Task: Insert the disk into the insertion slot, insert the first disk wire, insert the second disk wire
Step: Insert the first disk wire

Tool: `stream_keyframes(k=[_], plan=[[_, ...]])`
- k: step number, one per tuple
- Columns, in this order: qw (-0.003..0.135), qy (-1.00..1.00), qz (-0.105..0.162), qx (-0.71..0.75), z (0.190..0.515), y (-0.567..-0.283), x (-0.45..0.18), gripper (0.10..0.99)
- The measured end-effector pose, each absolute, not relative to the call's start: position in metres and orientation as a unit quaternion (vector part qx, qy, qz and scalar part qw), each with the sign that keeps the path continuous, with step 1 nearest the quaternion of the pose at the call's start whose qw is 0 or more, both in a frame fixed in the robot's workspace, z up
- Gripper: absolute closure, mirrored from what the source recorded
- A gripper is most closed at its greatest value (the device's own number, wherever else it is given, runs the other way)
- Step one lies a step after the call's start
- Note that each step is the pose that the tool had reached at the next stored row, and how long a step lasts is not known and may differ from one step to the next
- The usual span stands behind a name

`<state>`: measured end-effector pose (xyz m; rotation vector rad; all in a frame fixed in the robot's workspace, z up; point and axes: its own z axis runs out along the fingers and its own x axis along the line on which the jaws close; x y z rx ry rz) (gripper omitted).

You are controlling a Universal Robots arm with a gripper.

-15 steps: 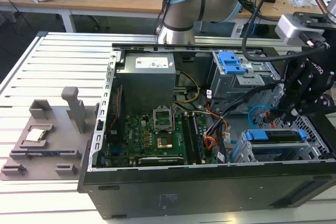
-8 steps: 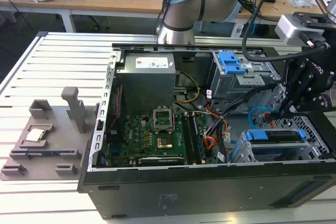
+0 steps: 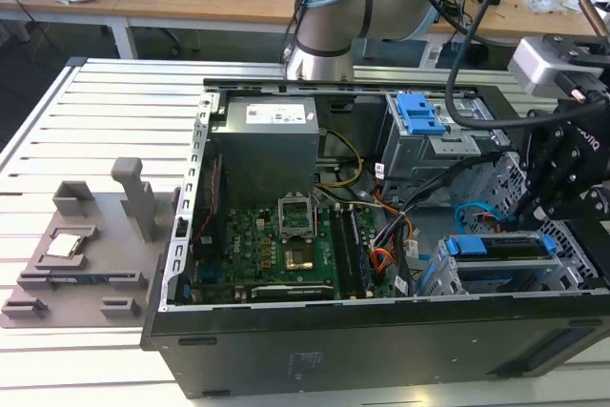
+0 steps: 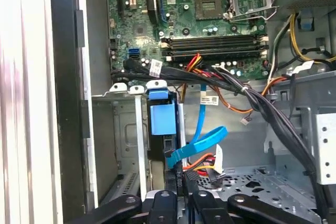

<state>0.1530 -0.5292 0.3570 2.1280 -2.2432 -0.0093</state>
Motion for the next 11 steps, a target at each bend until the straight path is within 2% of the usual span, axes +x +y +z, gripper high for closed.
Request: stream_keyframes(k=[11], plan=[[0.025,-0.725,-0.003,0.688,0.342,-0.529,0.162,0.906]])
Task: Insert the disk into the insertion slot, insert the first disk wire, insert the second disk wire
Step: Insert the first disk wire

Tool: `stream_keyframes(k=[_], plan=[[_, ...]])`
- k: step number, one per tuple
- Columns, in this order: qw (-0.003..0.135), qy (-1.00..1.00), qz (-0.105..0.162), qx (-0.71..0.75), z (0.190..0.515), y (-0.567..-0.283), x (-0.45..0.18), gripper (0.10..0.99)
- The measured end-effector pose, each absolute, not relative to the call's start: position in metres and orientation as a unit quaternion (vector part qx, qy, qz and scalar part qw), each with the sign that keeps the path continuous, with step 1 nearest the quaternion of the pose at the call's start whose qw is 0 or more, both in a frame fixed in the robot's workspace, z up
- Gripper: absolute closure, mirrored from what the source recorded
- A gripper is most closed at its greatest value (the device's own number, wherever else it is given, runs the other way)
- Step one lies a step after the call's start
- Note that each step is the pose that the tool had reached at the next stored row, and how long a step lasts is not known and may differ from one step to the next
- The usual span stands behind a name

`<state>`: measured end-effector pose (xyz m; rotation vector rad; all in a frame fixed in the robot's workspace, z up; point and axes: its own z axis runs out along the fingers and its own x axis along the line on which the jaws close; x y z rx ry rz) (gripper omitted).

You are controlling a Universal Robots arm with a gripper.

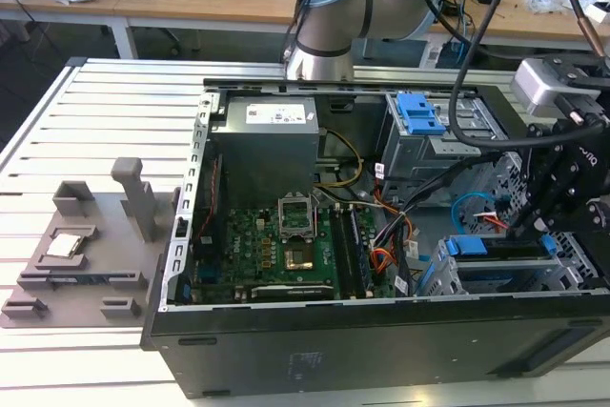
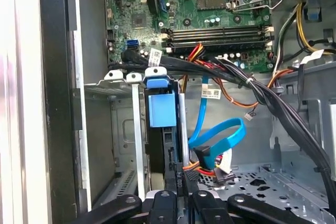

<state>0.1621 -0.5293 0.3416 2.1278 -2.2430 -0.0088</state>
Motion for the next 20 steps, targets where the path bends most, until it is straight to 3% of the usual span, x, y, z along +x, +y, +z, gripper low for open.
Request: stream_keyframes(k=[20], plan=[[0.022,-0.725,-0.006,0.688,0.3381,-0.5321,0.167,0.906]])
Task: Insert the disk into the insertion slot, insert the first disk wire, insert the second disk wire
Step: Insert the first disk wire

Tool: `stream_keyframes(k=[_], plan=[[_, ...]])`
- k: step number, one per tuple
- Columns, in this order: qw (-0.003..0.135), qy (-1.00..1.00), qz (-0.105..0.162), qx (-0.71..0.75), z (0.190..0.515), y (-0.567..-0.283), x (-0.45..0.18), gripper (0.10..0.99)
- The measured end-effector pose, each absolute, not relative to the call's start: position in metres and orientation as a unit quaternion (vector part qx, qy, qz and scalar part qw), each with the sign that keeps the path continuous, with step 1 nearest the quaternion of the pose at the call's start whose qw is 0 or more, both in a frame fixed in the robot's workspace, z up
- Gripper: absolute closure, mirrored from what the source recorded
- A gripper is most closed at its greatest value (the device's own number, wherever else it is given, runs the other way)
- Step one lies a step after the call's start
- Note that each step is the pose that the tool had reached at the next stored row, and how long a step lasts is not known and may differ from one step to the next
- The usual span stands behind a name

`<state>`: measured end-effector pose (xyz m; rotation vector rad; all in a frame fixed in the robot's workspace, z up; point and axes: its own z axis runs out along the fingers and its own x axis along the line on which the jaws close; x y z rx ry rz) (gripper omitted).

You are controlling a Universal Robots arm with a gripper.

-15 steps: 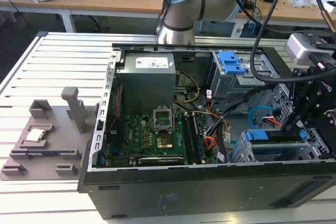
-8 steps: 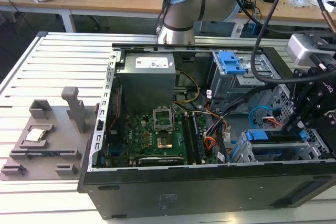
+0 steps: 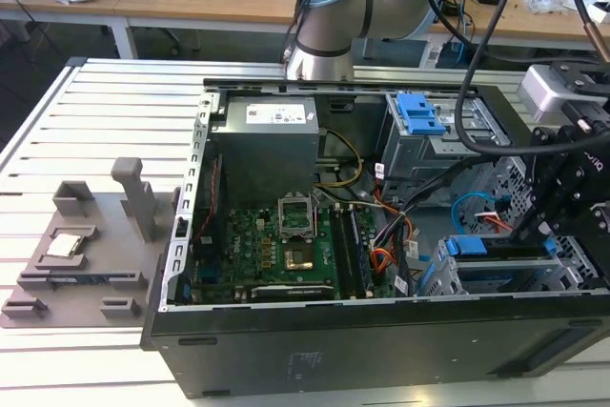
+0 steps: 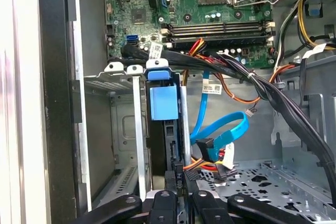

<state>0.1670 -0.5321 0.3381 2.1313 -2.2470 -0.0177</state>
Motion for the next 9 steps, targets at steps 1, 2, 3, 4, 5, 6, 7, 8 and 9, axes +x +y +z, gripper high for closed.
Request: stream_keyframes(k=[1,2,3,4,5,6,7,8,9], plan=[[0.022,-0.725,-0.006,0.688,0.3376,-0.5321,0.1672,0.906],[0.022,-0.725,-0.006,0.688,0.3367,-0.5321,0.1674,0.906],[0.022,-0.725,-0.006,0.688,0.336,-0.5322,0.1674,0.906],[0.022,-0.725,-0.006,0.688,0.3353,-0.5322,0.1674,0.906],[0.022,-0.725,-0.006,0.688,0.3352,-0.5322,0.1675,0.906],[0.022,-0.725,-0.006,0.688,0.3351,-0.5322,0.1675,0.906],[0.022,-0.725,-0.006,0.688,0.3349,-0.5322,0.1675,0.906],[0.022,-0.725,-0.006,0.688,0.3348,-0.5322,0.1675,0.906],[0.021,-0.725,-0.007,0.688,0.3347,-0.5322,0.1675,0.906]])
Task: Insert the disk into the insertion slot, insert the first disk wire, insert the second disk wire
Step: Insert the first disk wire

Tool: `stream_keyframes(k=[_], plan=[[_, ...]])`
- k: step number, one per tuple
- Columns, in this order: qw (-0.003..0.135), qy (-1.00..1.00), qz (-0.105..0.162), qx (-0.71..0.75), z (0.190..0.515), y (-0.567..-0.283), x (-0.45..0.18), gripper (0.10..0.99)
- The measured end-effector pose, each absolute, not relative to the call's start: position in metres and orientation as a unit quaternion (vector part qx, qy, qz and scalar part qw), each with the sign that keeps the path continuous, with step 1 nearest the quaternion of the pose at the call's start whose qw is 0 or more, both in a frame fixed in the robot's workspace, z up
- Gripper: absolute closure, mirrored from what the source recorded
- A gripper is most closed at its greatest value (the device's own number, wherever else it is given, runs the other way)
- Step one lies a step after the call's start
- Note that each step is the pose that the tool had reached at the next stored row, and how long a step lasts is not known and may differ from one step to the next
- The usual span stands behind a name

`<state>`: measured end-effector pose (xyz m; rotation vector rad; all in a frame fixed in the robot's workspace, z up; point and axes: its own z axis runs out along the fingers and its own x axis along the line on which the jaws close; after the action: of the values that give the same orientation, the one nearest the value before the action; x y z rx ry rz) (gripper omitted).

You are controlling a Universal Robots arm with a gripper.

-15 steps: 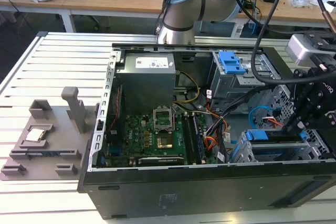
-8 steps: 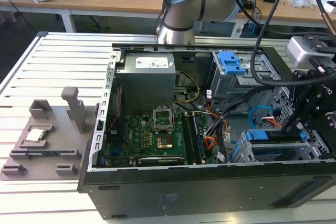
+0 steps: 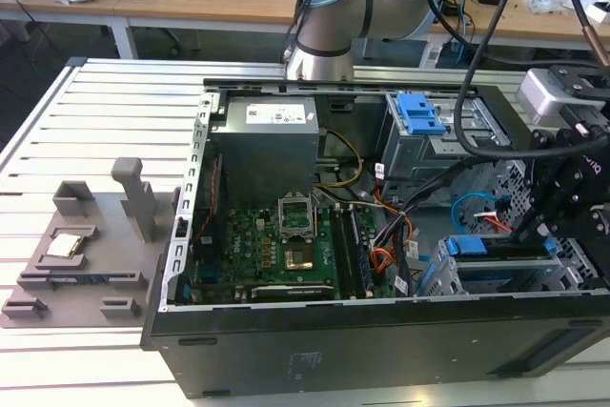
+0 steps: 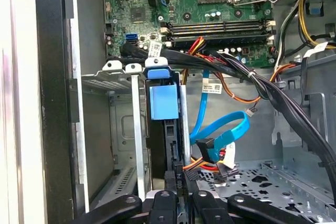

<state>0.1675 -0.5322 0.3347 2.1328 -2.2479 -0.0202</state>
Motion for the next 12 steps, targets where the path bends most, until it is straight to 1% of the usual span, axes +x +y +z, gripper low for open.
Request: stream_keyframes(k=[2,3,7,12], plan=[[0.021,-0.725,-0.007,0.688,0.334,-0.532,0.168,0.898],[0.022,-0.725,-0.006,0.688,0.335,-0.532,0.168,0.831],[0.022,-0.725,-0.006,0.688,0.341,-0.532,0.167,0.831],[0.022,-0.725,-0.006,0.688,0.361,-0.529,0.167,0.831]])
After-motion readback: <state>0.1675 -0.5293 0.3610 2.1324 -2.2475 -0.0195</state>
